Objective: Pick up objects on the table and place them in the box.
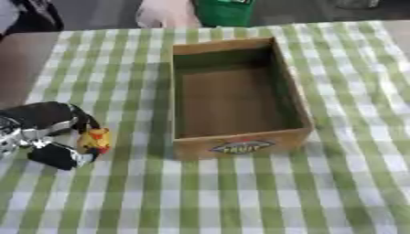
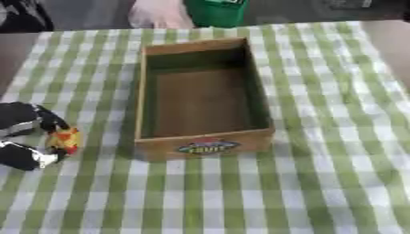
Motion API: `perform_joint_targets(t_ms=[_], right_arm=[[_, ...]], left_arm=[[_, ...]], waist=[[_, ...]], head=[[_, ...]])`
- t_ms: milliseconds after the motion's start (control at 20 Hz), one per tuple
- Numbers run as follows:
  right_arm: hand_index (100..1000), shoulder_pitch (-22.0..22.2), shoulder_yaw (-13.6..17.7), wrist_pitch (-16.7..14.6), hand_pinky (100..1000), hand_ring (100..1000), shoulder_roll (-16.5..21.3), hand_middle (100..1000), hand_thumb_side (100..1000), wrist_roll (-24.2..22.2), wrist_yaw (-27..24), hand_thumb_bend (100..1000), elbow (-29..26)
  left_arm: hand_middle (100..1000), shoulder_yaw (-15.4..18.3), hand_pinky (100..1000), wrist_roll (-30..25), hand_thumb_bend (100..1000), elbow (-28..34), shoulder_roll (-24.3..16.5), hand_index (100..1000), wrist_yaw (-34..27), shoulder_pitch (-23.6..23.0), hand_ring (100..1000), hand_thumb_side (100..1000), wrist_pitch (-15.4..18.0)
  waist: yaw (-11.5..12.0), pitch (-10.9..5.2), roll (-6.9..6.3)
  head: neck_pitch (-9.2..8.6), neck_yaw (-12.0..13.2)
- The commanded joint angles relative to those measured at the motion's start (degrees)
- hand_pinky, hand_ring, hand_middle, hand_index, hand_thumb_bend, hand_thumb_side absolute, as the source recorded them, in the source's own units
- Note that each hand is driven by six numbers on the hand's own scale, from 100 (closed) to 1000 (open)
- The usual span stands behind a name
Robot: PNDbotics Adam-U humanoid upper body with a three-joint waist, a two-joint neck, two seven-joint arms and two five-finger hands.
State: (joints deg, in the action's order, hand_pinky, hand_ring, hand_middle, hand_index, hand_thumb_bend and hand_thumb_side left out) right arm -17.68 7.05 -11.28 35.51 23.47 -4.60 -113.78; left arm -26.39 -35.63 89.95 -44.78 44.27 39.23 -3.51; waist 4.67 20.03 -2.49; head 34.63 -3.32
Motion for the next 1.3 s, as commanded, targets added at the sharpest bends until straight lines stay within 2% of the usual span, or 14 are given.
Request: perform_joint_targets(t_ms=[50, 100, 450, 700, 1000, 1300], right_arm=[[781, -0.59, 0.41, -0.02, 628, 647, 0.73, 636, 601, -0.06, -0.18, 100, -0.81], [781, -0.57, 0.42, -0.04, 628, 648, 0.73, 637, 600, -0.04, -0.19, 100, -0.81], [782, -0.34, 0.42, 0.1, 628, 648, 0.61, 636, 602, 0.05, -0.12, 100, -0.81], [783, -0.24, 0.46, 0.14, 629, 649, 0.68, 637, 603, 0.15, -0.11, 100, -0.81], [783, -0.07, 0.57, 0.17, 629, 650, 0.8, 636, 604, 0.35, -0.18, 100, -0.81], [783, -0.05, 0.68, 0.14, 629, 650, 0.96, 636, 603, 0.56, -0.29, 100, -0.81]], left_arm=[[568, -0.29, 512, 1.06, 150, -1.74, 0.01, 814, 1.72, 0.87, 668, 585, 0.88], [534, -0.36, 477, 1.3, 100, -2.23, 0.26, 788, 1.78, 1.0, 627, 586, 1.04], [492, 0.61, 420, 4.54, 100, -1.45, 0.3, 750, 0.84, 1.2, 577, 576, 0.25], [453, 2.03, 363, 6.56, 100, 0.98, -0.91, 711, 1.43, 0.8, 529, 437, -0.65], [444, 4.42, 355, 8.19, 100, 4.67, -2.16, 704, 1.72, 0.35, 515, 438, -0.97], [444, 6.08, 355, 9.73, 100, 8.69, -1.57, 703, 2.41, 1.76, 514, 434, -1.4]], waist=[[-0.03, -1.16, 0.19], [-0.08, -1.15, 0.2], [0.02, -1.17, 0.18], [0.19, -1.33, 0.1], [0.46, -1.56, -0.09], [0.69, -1.75, -0.21]], head=[[-0.63, 0.23], [-0.6, 0.24], [-0.54, 0.09], [-0.55, -0.05], [-0.56, -0.38], [-0.66, -0.58]])
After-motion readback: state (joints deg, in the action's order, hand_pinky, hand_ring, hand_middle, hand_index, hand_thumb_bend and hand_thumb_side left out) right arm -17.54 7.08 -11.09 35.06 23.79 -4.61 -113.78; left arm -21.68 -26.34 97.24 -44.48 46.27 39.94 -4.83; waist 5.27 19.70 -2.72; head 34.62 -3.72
